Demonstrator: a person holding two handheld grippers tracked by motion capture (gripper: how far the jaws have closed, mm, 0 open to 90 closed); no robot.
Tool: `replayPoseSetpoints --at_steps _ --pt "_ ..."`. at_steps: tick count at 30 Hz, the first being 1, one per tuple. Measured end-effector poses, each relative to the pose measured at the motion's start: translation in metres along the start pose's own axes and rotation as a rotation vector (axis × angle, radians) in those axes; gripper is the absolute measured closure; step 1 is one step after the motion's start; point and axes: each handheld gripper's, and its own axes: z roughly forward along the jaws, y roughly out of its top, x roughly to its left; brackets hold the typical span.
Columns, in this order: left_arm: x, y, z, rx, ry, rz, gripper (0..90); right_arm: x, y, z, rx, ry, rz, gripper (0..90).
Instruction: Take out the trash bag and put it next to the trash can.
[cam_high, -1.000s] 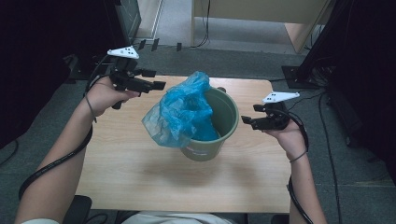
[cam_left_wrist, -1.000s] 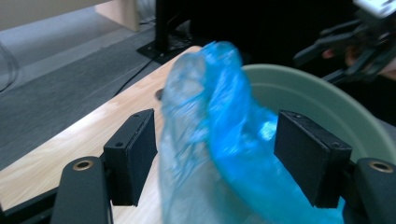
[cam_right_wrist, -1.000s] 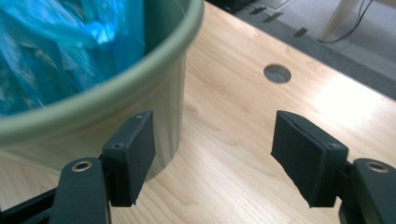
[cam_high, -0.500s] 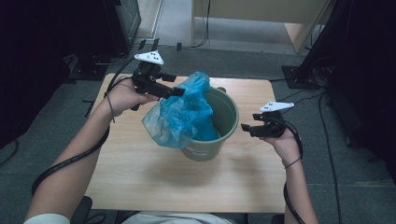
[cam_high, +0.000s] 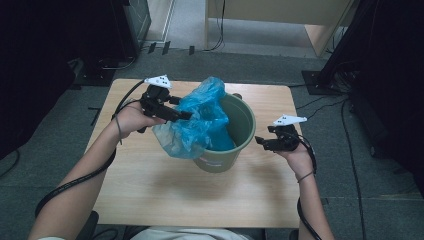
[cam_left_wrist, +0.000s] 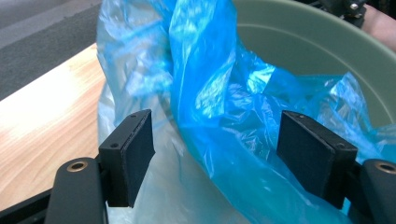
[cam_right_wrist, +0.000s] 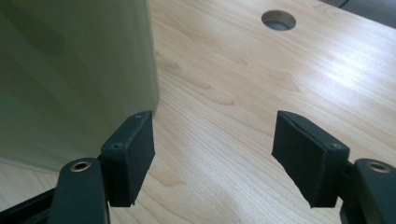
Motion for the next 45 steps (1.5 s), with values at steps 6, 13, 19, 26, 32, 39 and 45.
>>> replayPoseSetpoints --at_steps 6,13,19,26,32,39,45 --pt "0.001 -0.008 0.005 -0.004 -0.023 -0.005 26.9 -0.001 -0.011 0.011 0.006 -0.038 -0.013 29.2" --pt "0.006 -0.017 0.011 -0.051 -0.063 -0.07 27.6 0.003 -0.022 0.031 -0.002 -0.01 0.012 29.4" --pt "0.004 -0.017 0.011 -0.051 -0.065 -0.099 38.2 0.009 -0.027 0.042 0.041 -0.01 -0.027 29.3" --pt "0.007 -0.015 0.008 -0.046 -0.045 -0.162 48.2 0.006 -0.031 0.042 0.042 -0.017 -0.012 29.5" --pt "0.009 -0.014 0.003 -0.032 -0.022 -0.171 51.7 0.004 -0.035 0.041 0.052 -0.023 0.001 29.8" --pt "0.008 -0.011 -0.002 -0.043 0.03 -0.121 51.9 0.002 -0.038 0.042 0.071 -0.029 -0.006 29.9" --pt "0.01 -0.007 -0.006 -0.042 0.039 -0.139 65.2 0.003 -0.039 0.044 0.083 -0.031 -0.019 29.9"
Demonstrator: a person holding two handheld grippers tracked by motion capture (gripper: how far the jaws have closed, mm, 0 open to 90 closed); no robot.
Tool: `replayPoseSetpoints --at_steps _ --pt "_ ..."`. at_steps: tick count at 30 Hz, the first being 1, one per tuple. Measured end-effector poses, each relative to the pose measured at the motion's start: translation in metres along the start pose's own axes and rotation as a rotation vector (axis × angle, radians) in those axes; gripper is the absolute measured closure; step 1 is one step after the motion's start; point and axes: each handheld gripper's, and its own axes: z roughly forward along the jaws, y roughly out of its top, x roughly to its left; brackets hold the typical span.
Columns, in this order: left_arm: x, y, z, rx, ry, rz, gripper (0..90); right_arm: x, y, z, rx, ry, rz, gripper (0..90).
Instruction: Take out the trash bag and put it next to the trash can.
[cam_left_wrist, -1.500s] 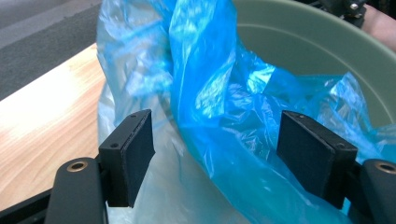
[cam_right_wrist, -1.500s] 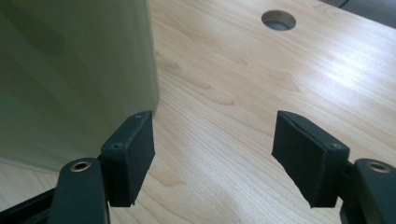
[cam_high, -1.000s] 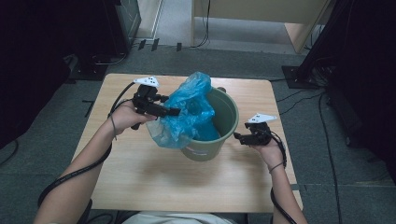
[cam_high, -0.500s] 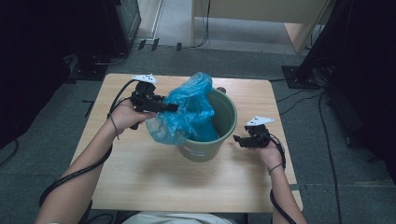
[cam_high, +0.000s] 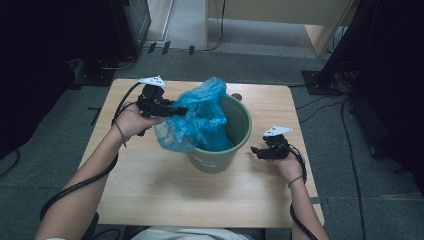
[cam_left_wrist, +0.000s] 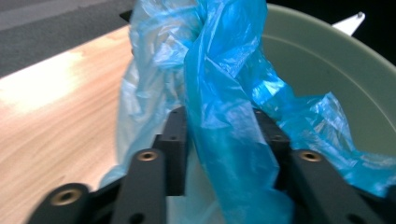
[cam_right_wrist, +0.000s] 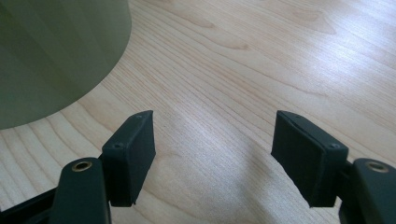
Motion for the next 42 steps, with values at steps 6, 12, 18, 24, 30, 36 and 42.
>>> replayPoseSetpoints --at_steps 6,12,18,24,30,36,42 --pt "0.002 0.008 -0.005 0.005 0.001 -0.037 76.2 -0.001 -0.001 0.0 0.006 -0.003 0.005 30.0" --pt "0.0 0.027 -0.022 0.002 -0.006 -0.02 89.8 0.0 -0.002 0.001 0.016 0.003 -0.001 29.9" --pt "-0.005 0.047 -0.045 -0.017 0.008 0.002 90.0 0.0 -0.004 0.002 0.032 0.008 -0.004 29.9" --pt "-0.007 0.061 -0.069 -0.04 0.017 0.011 90.0 0.0 -0.005 0.002 0.039 0.009 -0.005 30.0" --pt "-0.008 0.069 -0.09 -0.052 0.03 0.011 90.0 0.002 -0.005 0.004 0.046 0.015 -0.014 29.9" --pt "-0.006 0.075 -0.109 -0.07 0.045 0.001 89.9 0.002 -0.006 0.004 0.053 0.017 -0.01 30.0" --pt "-0.004 0.078 -0.126 -0.082 0.061 -0.006 89.9 0.002 -0.006 0.005 0.055 0.019 -0.009 29.8"
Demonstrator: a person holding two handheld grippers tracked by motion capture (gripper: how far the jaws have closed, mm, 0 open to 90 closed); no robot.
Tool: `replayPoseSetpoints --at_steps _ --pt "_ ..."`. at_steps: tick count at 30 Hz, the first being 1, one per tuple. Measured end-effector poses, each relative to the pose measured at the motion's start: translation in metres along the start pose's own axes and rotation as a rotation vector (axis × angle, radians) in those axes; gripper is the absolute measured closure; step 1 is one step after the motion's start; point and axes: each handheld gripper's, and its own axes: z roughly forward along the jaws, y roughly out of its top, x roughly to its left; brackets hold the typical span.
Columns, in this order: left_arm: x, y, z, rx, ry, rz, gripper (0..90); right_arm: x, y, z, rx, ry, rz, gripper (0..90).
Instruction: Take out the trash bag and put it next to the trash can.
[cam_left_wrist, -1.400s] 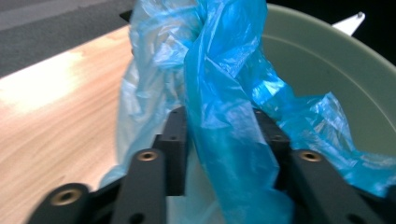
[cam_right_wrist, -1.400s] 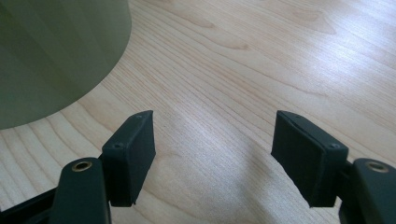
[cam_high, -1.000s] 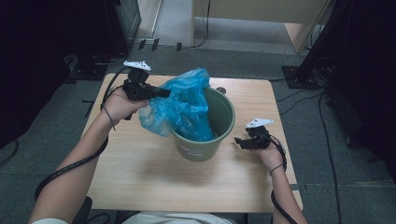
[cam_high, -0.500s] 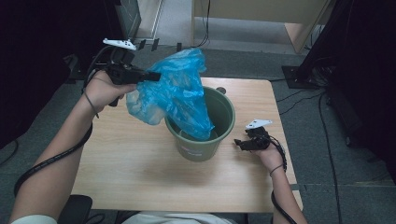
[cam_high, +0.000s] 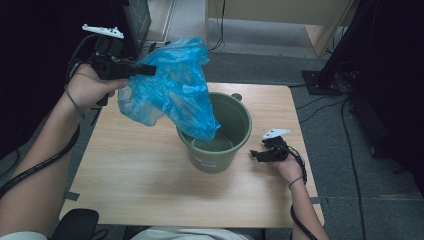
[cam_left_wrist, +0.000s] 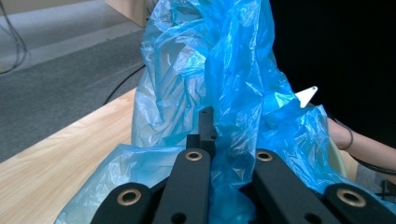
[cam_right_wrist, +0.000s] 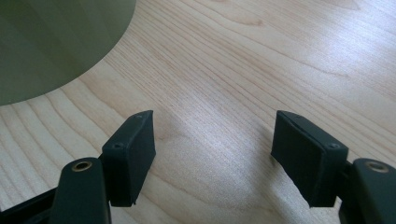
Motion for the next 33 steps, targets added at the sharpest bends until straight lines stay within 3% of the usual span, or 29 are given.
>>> replayPoseSetpoints --at_steps 22,33 --pt "0.019 0.001 -0.07 -0.036 0.103 -0.034 89.9 0.0 -0.002 0.001 -0.014 0.014 0.018 27.2" --pt "0.028 -0.005 -0.094 -0.057 0.141 -0.056 90.0 0.0 -0.003 0.002 -0.021 0.013 0.018 26.4"
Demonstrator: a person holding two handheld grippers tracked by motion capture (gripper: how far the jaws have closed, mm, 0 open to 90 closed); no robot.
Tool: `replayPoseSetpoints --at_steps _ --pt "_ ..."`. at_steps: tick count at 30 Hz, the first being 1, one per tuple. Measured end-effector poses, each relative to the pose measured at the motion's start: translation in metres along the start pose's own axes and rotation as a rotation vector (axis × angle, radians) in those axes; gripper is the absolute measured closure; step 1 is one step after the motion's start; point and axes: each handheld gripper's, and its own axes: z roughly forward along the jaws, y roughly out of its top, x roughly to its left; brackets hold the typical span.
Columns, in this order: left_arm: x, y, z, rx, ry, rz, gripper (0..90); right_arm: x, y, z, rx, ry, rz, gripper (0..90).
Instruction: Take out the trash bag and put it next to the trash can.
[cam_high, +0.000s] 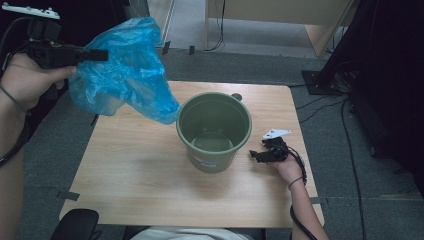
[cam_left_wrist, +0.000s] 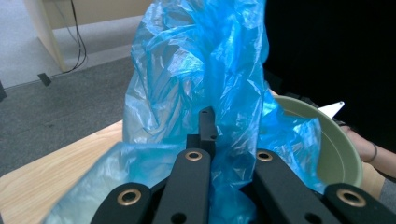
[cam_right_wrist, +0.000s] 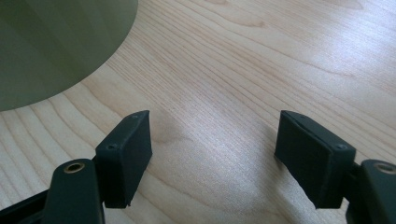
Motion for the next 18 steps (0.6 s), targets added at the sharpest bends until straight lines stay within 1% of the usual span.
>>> replayPoseSetpoints --at_steps 3,6,10,14,17,18 --pt "0.003 -0.004 0.002 0.008 0.005 -0.007 90.0 0.0 0.0 0.0 -0.002 0.0 0.0 26.0" --pt "0.007 -0.012 0.008 0.024 0.008 -0.015 89.9 0.0 0.0 0.0 -0.003 0.0 0.0 26.0" --pt "0.014 -0.023 0.019 0.039 0.003 -0.037 89.9 0.0 0.0 0.0 -0.003 -0.001 0.0 25.8" --pt "0.02 -0.04 0.033 0.057 0.013 -0.053 89.9 0.0 0.0 0.001 -0.005 -0.002 0.0 25.7" --pt "0.023 -0.053 0.042 0.065 0.019 -0.049 89.8 0.0 0.0 0.001 -0.005 -0.001 0.0 25.7" --pt "0.024 -0.058 0.045 0.069 0.016 -0.059 89.8 0.0 0.0 0.001 -0.005 -0.002 0.0 25.6"
